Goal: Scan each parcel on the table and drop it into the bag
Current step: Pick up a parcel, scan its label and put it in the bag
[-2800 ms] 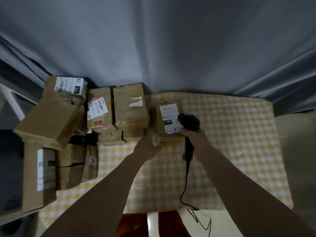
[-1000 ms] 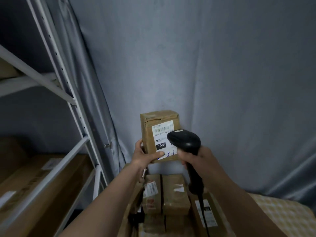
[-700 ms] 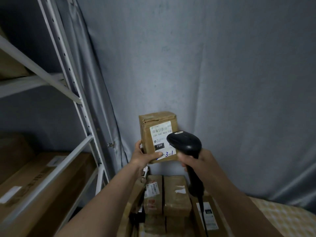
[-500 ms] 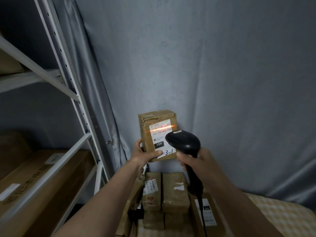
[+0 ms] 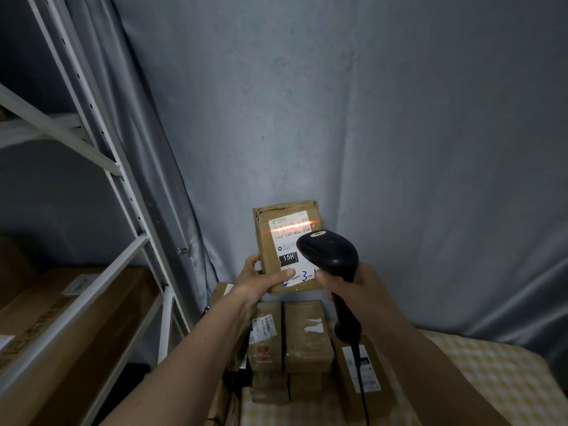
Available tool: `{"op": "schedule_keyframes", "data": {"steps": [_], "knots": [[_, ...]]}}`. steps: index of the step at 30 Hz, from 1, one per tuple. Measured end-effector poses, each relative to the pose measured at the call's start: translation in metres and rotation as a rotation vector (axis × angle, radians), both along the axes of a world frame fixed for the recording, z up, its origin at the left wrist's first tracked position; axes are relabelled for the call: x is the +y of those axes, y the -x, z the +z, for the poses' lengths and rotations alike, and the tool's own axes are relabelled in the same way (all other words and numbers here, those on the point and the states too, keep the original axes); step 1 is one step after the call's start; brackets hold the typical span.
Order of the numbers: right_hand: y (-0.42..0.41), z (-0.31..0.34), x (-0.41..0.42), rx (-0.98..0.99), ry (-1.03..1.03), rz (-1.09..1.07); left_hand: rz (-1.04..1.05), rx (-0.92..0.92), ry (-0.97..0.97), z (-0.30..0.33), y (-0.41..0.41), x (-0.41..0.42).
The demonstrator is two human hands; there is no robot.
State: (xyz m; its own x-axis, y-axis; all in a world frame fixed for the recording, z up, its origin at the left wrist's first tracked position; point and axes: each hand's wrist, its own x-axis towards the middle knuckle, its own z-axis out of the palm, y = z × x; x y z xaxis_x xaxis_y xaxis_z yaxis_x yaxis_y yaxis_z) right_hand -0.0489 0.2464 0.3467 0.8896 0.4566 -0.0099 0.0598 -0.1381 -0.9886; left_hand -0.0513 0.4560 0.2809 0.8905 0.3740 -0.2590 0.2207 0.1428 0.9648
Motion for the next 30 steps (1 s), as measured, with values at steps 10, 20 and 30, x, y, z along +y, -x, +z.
{"op": "schedule_keyframes", "data": {"steps": [10,20,30], "knots": [[0.001,-0.037,-0.016,0.252,-0.106,-0.193,-0.177,0.061,0.097,-0.018,-0.004,-0.028],[0.044,-0.075,-0.048,0.280,-0.132,-0.512,-0.363,0.157,0.174,-0.065,-0.001,-0.059],[0.109,-0.092,-0.150,0.273,-0.199,-0.836,-0.670,0.165,-0.009,-0.076,0.022,-0.176]]}}
